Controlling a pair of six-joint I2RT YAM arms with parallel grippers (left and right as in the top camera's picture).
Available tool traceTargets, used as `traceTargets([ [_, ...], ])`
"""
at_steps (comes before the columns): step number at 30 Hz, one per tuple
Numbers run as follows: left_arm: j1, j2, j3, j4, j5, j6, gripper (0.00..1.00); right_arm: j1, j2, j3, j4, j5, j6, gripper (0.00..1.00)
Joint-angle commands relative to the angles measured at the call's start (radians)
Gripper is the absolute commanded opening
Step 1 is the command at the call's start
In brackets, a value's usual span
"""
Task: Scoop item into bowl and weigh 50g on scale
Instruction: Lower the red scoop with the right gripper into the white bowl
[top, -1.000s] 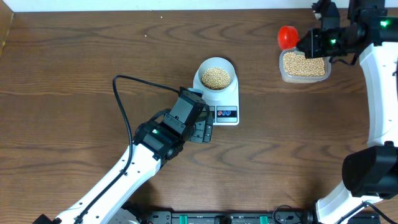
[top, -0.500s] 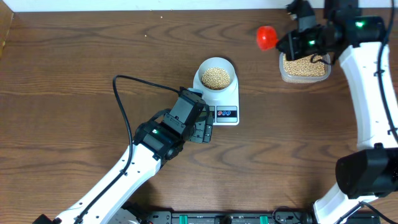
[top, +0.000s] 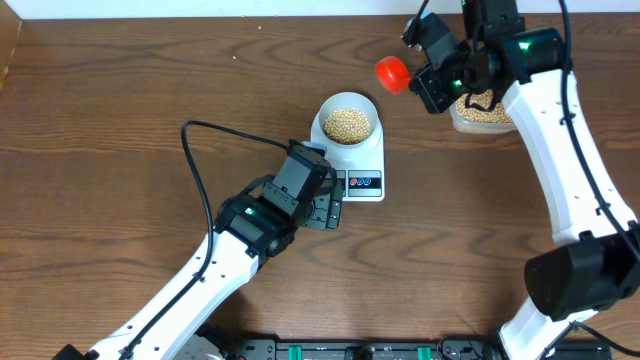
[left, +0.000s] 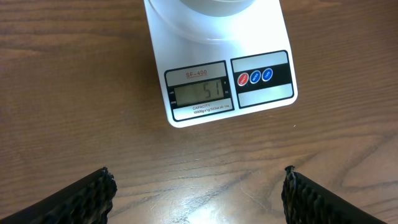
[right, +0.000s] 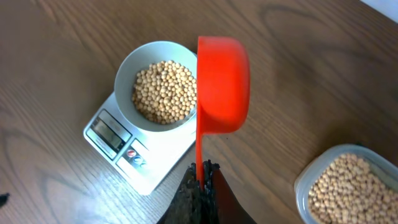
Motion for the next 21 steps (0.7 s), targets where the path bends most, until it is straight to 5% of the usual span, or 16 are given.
traceTargets([
  [1, 0.003, 0.000, 0.000, 0.001, -0.009, 0.006, 0.88, 0.016, 0.037, 0.005, 0.003, -0.010, -0.079, 0.01],
  [21, 0.003, 0.000, 0.000, 0.001, -0.009, 0.006, 0.88, 0.094, 0.143, 0.005, 0.061, -0.029, -0.193, 0.01],
])
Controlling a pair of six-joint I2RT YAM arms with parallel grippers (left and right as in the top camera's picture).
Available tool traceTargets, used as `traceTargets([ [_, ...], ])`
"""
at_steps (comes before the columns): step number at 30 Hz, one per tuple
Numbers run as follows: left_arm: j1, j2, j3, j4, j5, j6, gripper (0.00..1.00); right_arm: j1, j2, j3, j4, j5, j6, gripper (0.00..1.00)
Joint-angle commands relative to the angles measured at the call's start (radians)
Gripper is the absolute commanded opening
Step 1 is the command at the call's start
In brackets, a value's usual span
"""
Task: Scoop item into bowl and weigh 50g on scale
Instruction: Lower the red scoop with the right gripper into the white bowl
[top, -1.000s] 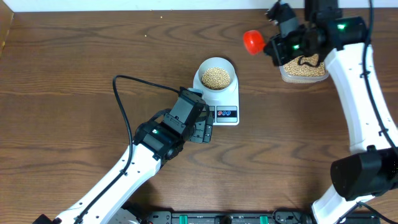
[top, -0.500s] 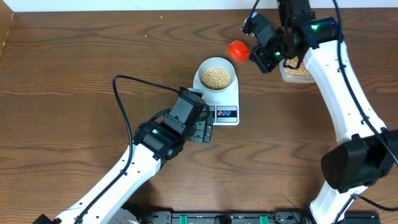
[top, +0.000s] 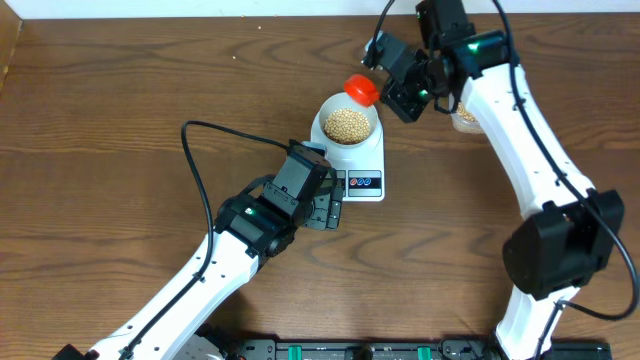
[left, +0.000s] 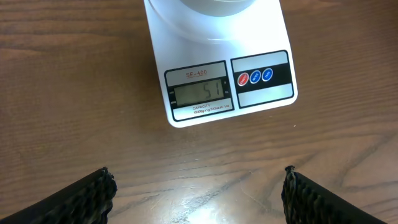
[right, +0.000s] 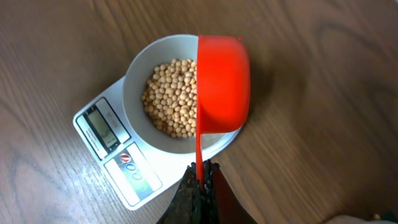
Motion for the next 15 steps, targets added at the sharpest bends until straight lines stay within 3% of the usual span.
traceTargets([
  [1, 0.003, 0.000, 0.000, 0.001, -0.009, 0.006, 0.88, 0.014, 0.026, 0.005, 0.004, -0.016, -0.040, 0.01],
  [15, 0.003, 0.000, 0.000, 0.001, -0.009, 0.006, 0.88, 0.025, 0.071, 0.004, 0.014, -0.016, -0.120, 0.01],
])
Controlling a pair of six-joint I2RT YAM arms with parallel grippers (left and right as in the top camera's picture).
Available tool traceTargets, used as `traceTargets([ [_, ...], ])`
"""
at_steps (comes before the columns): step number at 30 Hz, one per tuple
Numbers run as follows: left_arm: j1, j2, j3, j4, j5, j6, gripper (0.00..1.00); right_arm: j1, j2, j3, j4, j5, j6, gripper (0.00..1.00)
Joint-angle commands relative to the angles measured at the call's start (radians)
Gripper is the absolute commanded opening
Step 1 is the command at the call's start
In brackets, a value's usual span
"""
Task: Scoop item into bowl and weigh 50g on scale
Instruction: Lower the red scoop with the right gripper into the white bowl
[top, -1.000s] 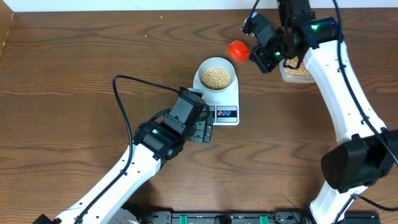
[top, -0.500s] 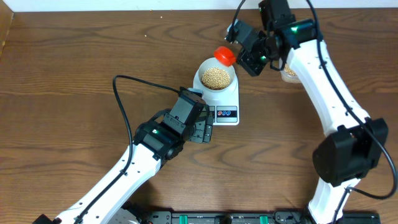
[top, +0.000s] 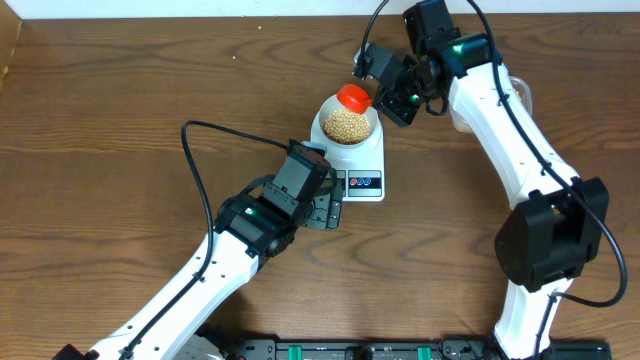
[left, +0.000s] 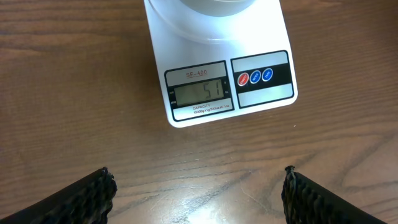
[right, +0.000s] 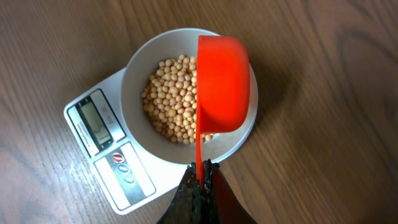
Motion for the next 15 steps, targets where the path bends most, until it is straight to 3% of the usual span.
traceTargets([
  [1, 0.003, 0.000, 0.000, 0.001, -0.009, 0.006, 0.88, 0.007, 0.025, 0.005, -0.001, -0.013, -0.043, 0.01],
  [15, 0.003, 0.000, 0.000, 0.002, -0.009, 0.006, 0.88, 0.010, 0.027, -0.013, 0.026, 0.014, -0.116, 0.01],
])
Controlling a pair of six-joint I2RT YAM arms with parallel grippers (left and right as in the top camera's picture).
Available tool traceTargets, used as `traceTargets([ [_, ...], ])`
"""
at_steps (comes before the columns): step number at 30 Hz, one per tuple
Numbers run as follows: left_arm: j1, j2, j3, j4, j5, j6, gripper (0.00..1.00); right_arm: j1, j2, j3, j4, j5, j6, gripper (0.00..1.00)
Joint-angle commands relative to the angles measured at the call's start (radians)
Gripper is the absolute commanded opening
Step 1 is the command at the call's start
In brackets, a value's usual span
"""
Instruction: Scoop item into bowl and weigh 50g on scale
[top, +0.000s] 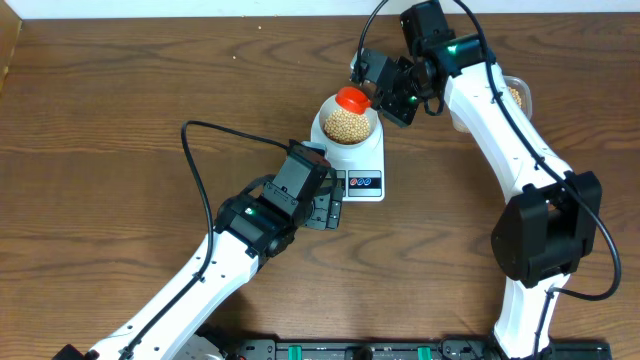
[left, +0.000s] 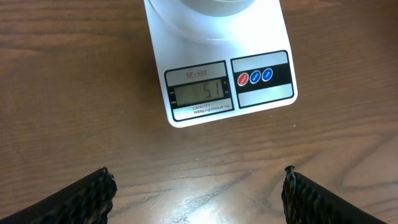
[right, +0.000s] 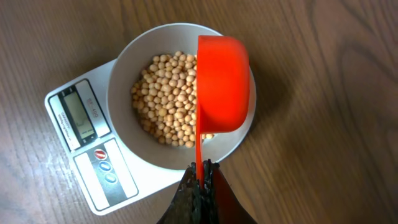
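Observation:
A white bowl (right: 124, 74) of pale beans (right: 165, 96) stands on a white digital scale (left: 217, 37) at the table's middle. The display (left: 200, 93) reads 51. My right gripper (right: 200, 171) is shut on the thin handle of a red scoop (right: 222, 84), whose cup hangs over the bowl's right part, turned on its side. In the overhead view the red scoop (top: 351, 98) sits over the bowl's far rim. My left gripper (left: 199, 190) stands open just in front of the scale, nothing between its fingers.
A clear tub of beans (top: 514, 95) stands to the right of the scale, mostly hidden behind my right arm. A black cable (top: 215, 130) loops over the table left of the scale. The table's back edge runs close behind the bowl.
The right gripper with the red scoop has shifted slightly further over the bowl; the scale sits more to the left in the right wrist view. The left arm and the 51 reading are unchanged.
The red scoop was held in the right gripper between the tub and the scale. Then it stood at the bowl's far right rim, then over the bowl, where it stays now. The left gripper stayed open before the scale, which read 51 throughout.

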Motion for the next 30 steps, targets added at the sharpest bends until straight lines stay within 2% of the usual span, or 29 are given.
traceTargets([
  [1, 0.003, 0.000, 0.000, 0.001, -0.009, 0.006, 0.88, 0.008, 0.003, -0.016, 0.003, 0.001, -0.022, 0.01],
  [30, 0.003, 0.000, 0.000, 0.001, -0.009, 0.006, 0.88, 0.010, 0.023, -0.060, 0.025, 0.001, -0.022, 0.01],
])
